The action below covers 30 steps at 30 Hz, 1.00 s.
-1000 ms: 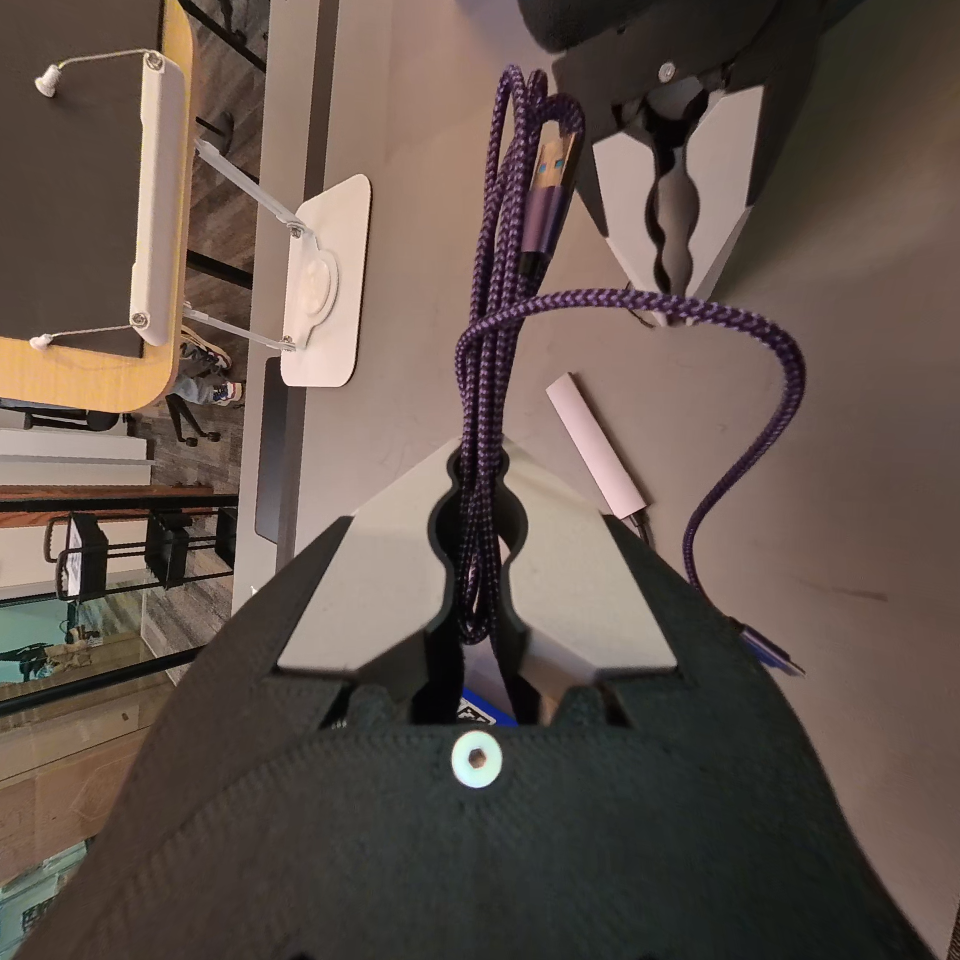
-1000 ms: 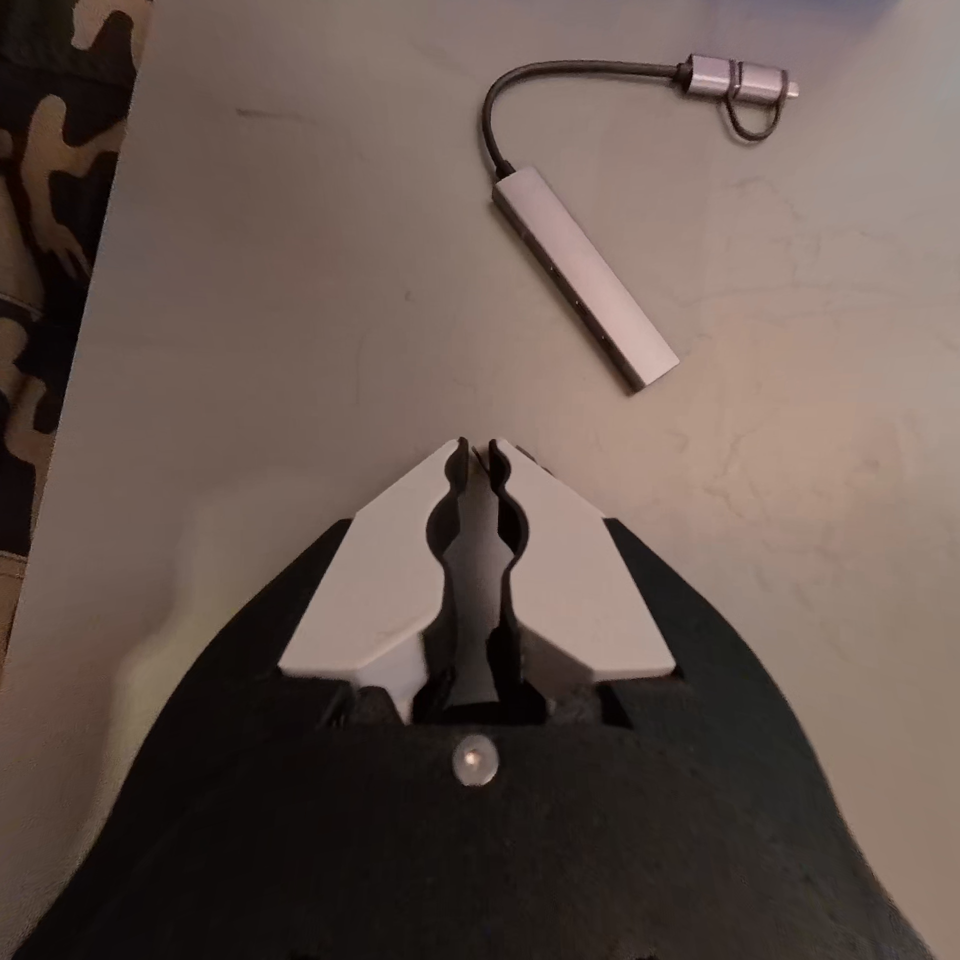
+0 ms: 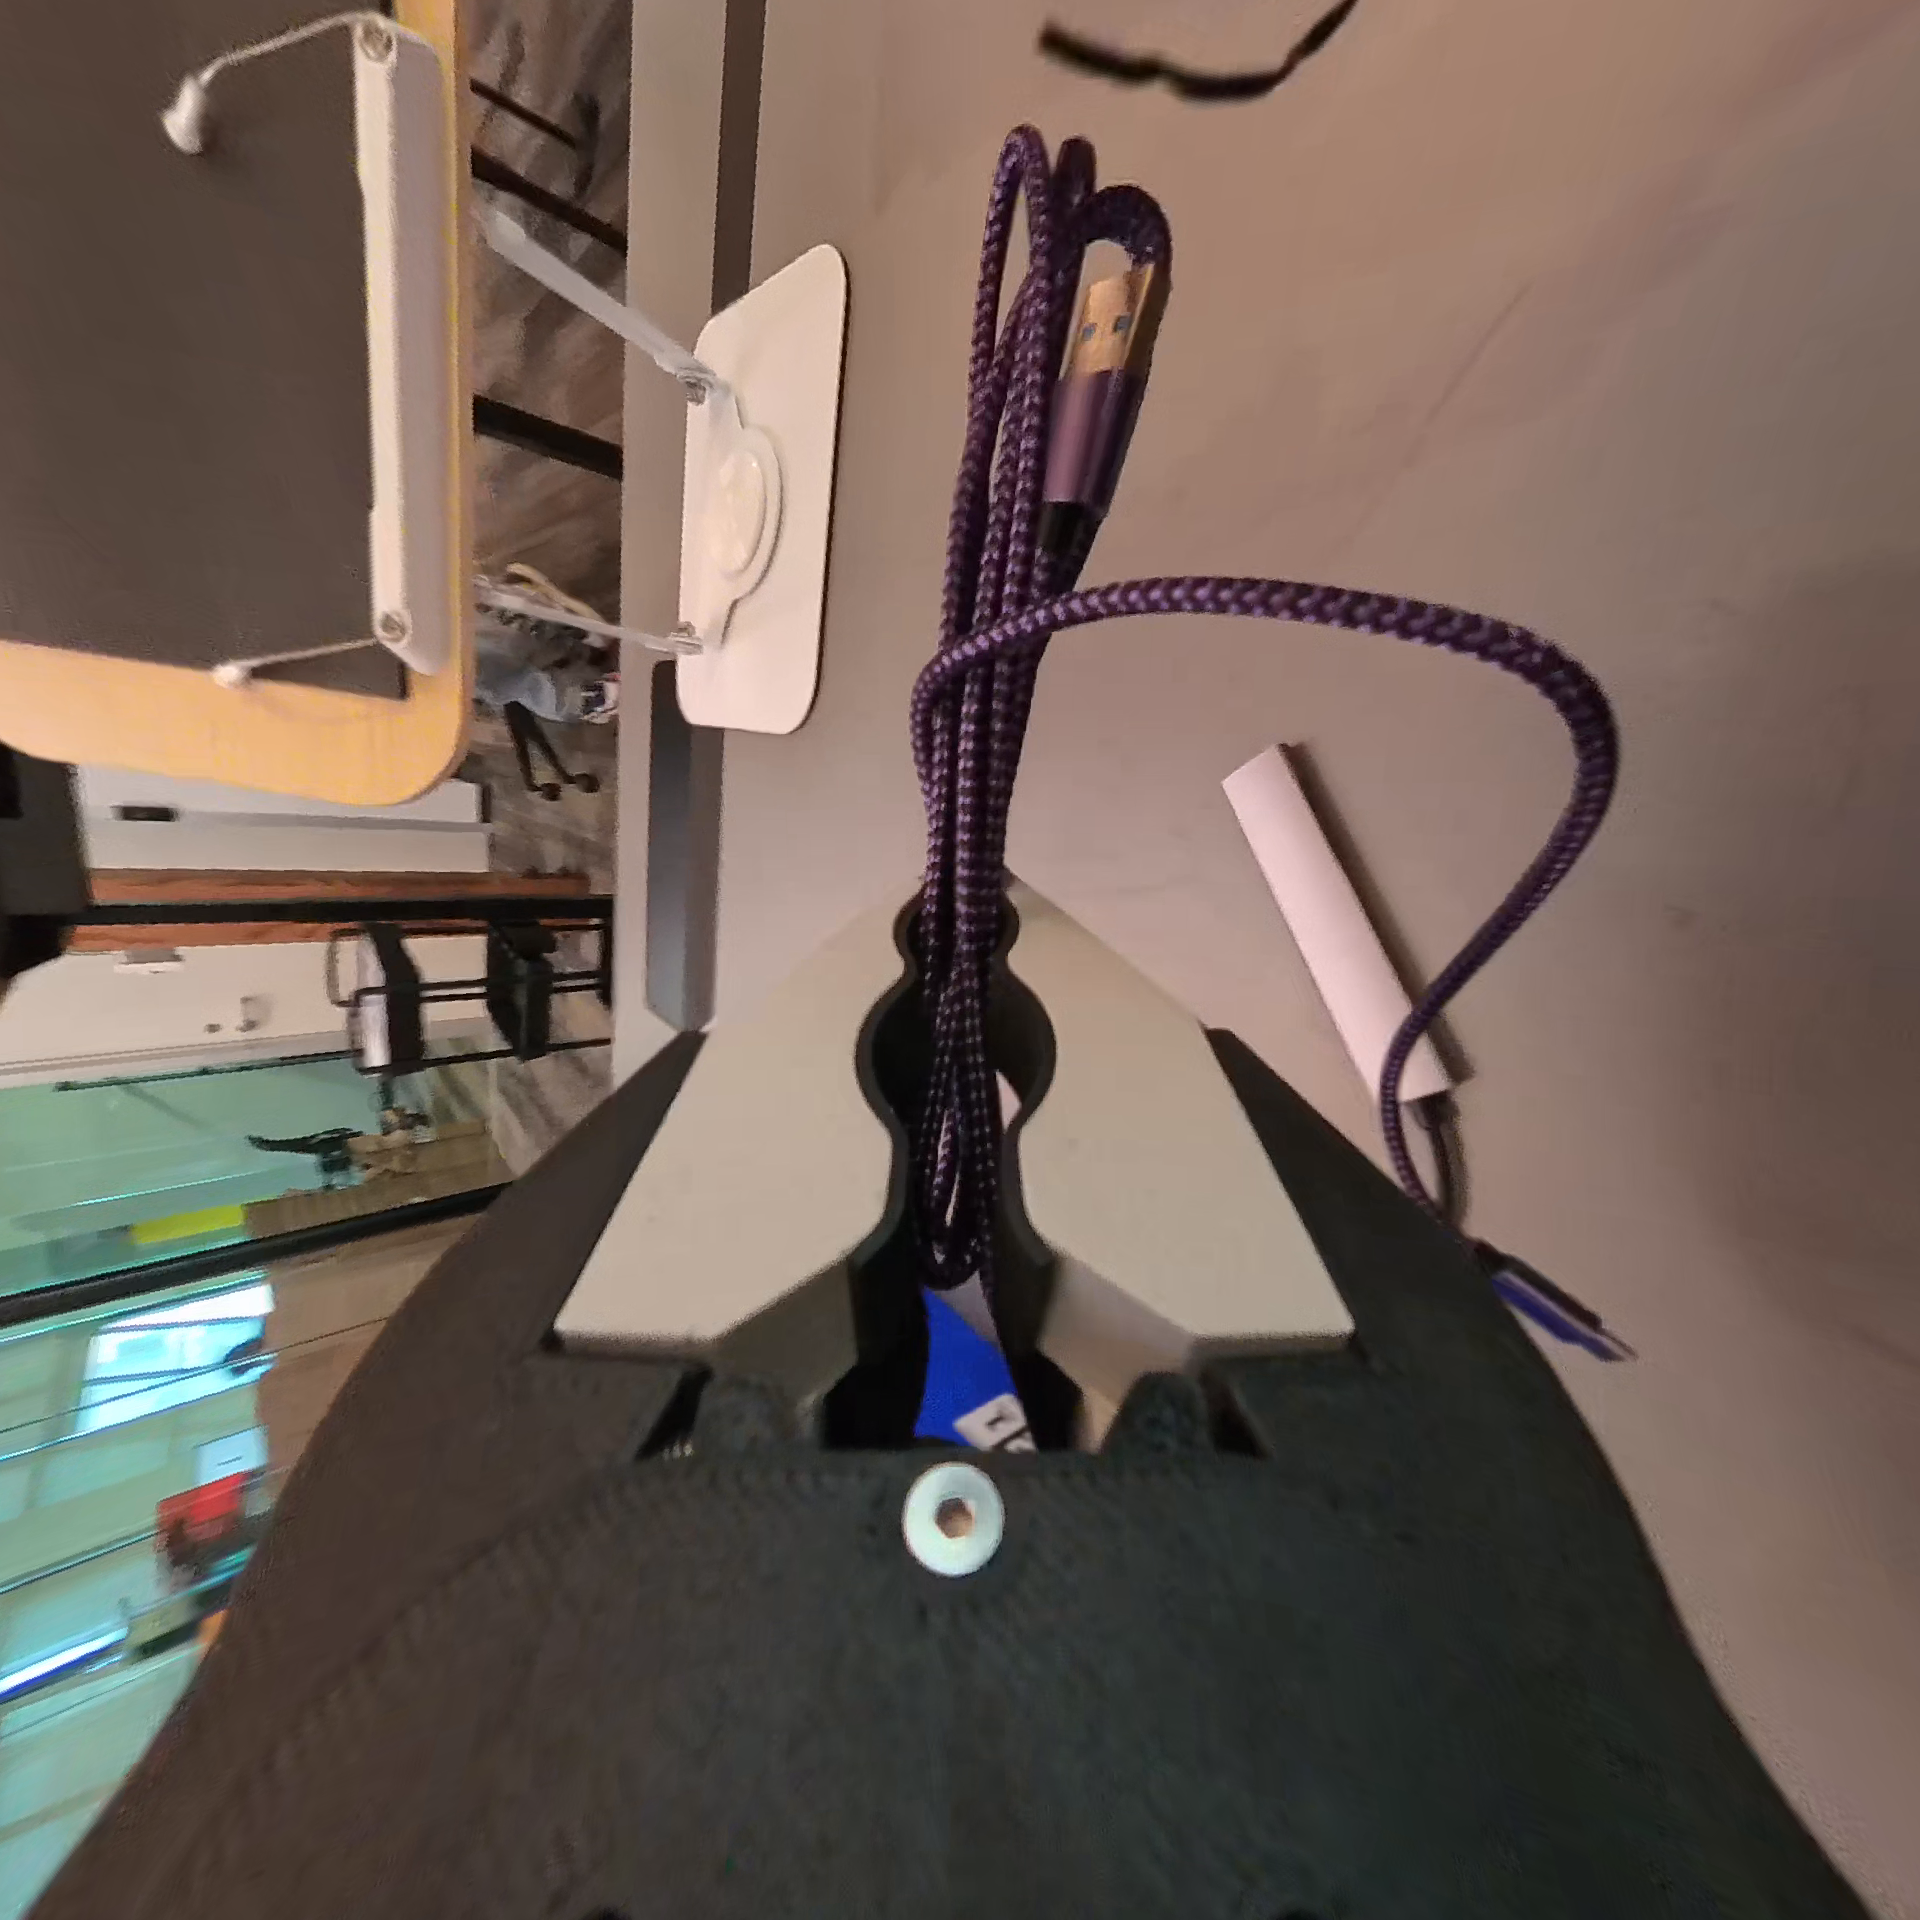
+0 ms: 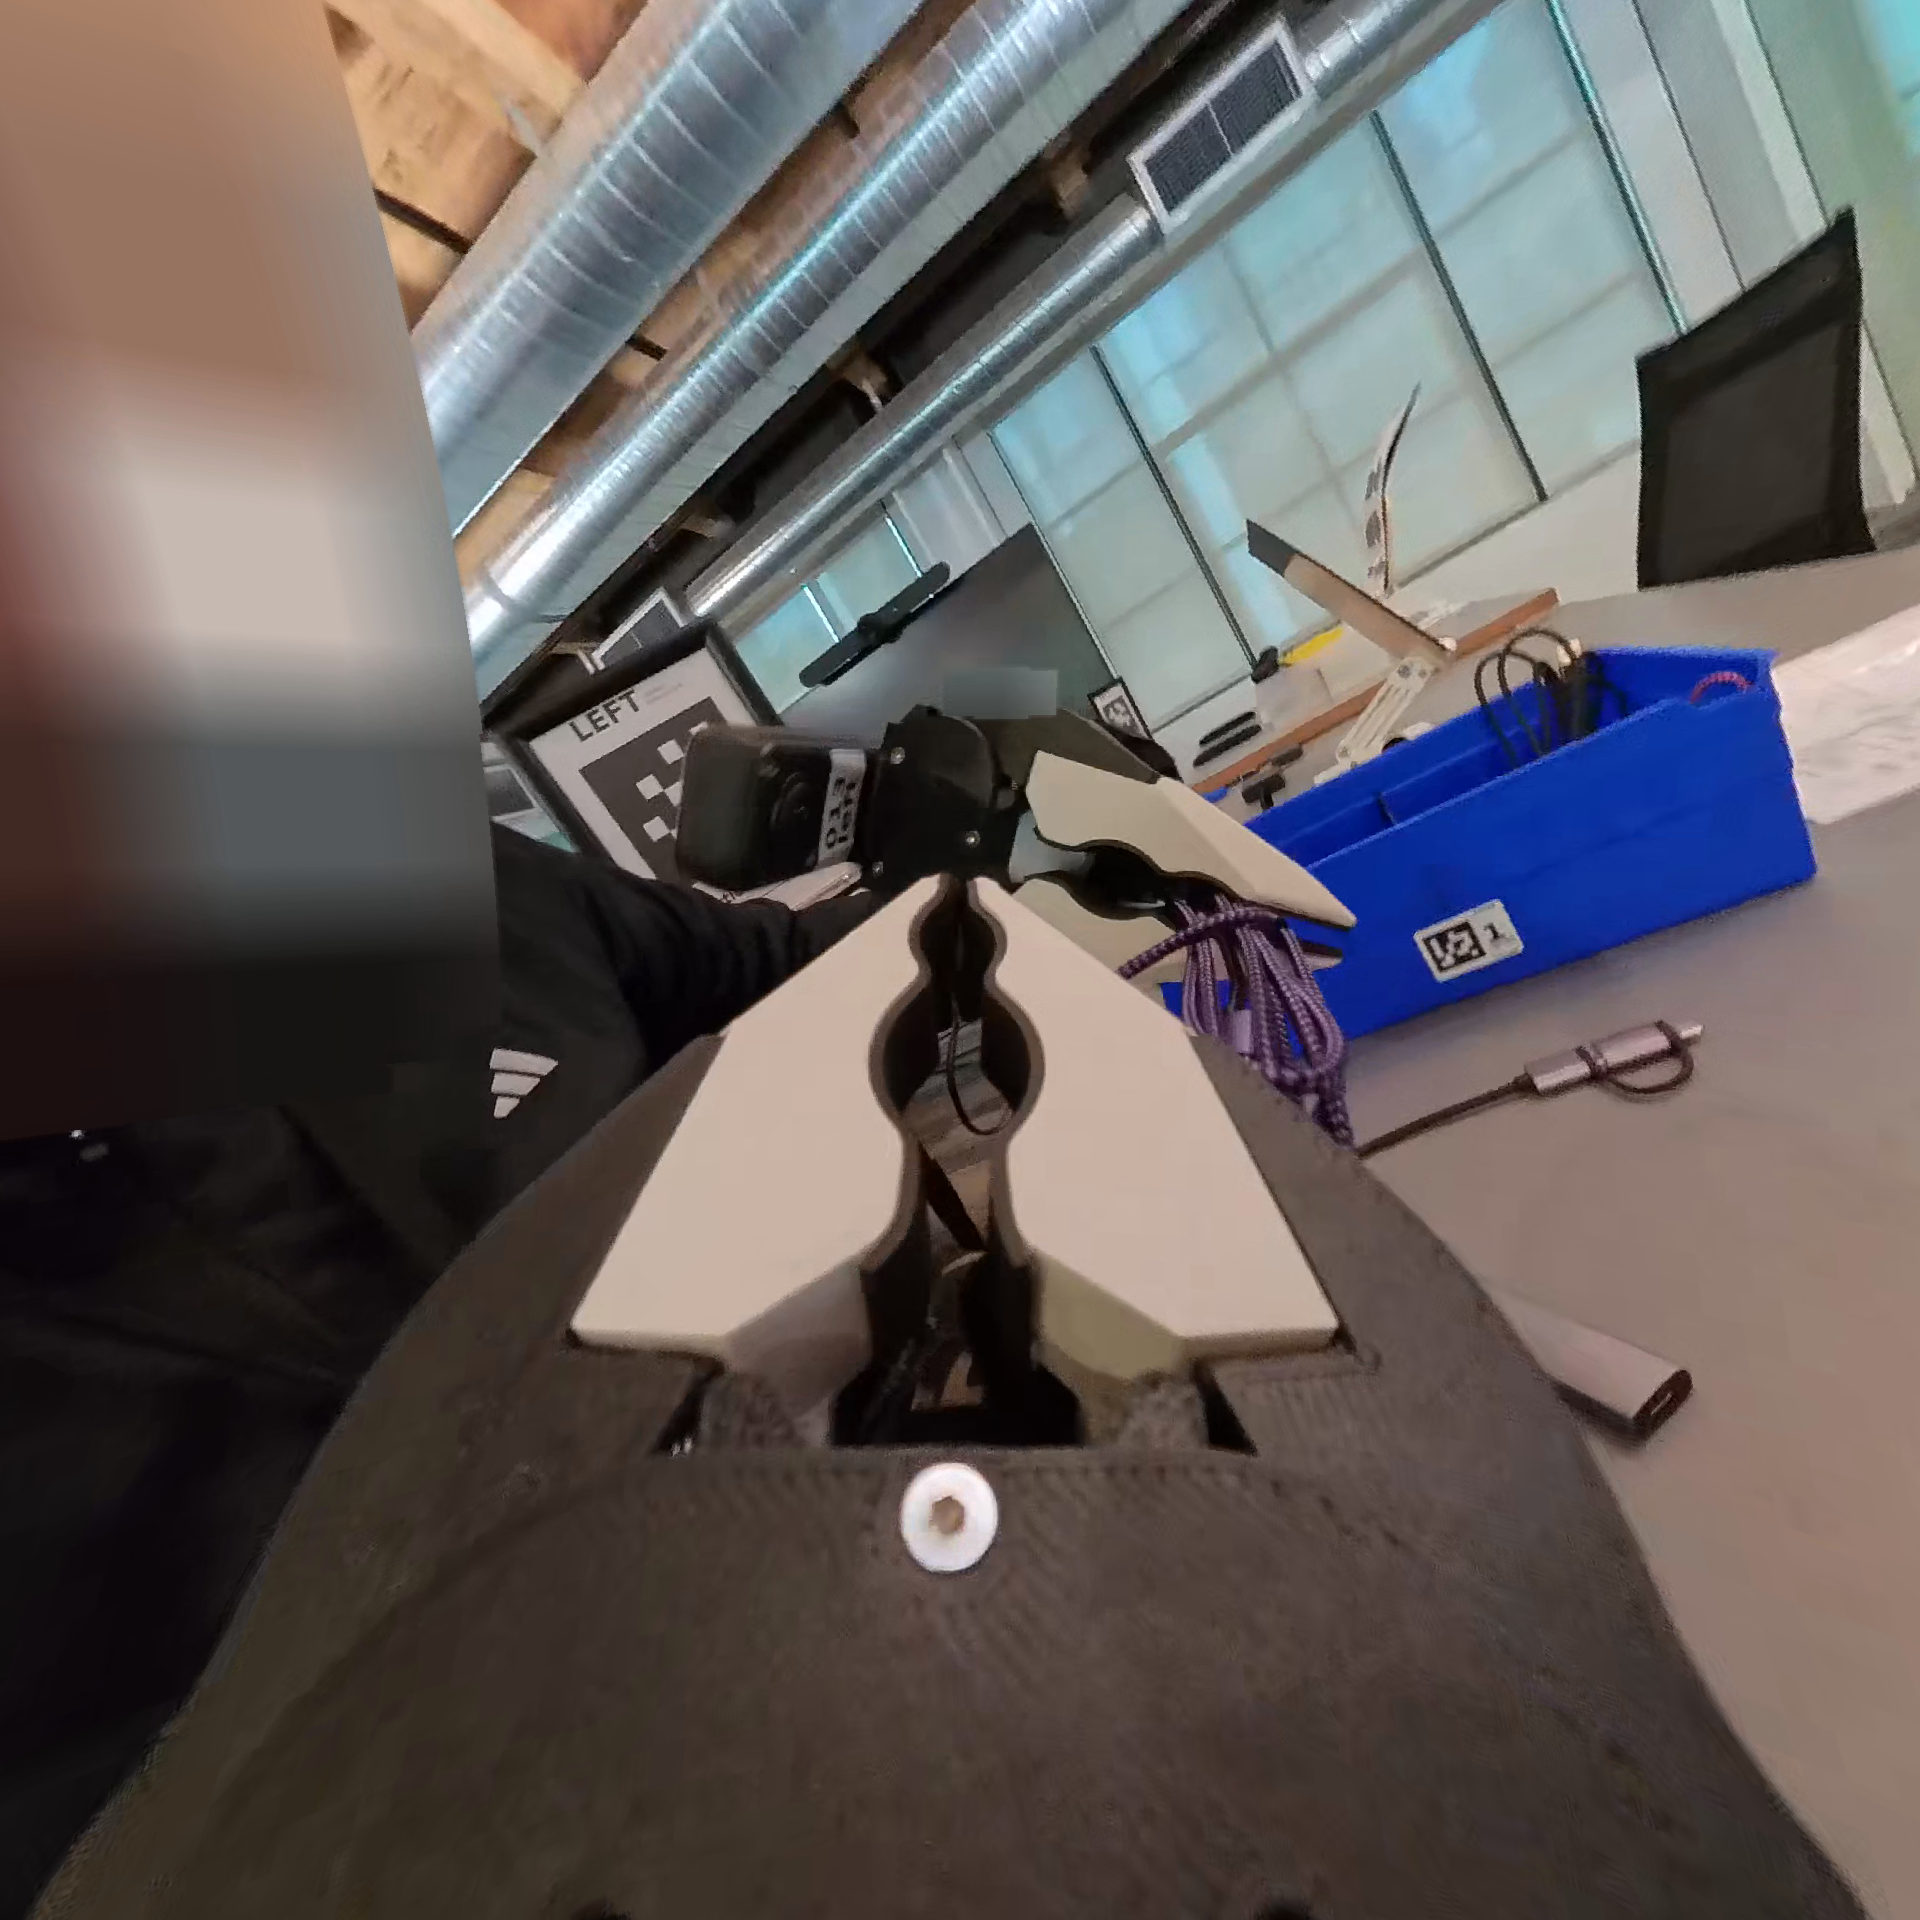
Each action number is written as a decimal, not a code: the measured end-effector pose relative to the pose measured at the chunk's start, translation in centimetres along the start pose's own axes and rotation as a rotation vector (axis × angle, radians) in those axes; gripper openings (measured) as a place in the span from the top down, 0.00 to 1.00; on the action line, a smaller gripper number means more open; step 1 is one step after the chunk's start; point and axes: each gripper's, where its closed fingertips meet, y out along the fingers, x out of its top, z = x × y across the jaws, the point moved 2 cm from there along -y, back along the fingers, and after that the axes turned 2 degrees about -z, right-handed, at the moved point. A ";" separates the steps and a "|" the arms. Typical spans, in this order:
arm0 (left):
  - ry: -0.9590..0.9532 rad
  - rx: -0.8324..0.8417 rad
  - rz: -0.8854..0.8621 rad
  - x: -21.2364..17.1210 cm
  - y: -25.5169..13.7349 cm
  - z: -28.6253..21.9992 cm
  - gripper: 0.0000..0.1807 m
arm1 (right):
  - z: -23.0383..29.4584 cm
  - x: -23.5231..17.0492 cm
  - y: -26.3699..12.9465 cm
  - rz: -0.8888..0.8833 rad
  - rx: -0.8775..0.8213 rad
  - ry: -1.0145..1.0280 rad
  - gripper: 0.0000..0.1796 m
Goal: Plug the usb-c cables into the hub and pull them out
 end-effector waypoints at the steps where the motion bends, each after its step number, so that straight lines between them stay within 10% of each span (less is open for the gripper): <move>1: 0.036 0.027 0.021 0.0 0.2 0.2 0.99 | -0.4 -0.1 0.3 0.008 -0.030 0.026 1.00; 30: 0.332 0.138 0.181 1.1 3.0 -0.2 0.99 | -7.9 -2.0 0.8 0.153 -0.616 -0.022 1.00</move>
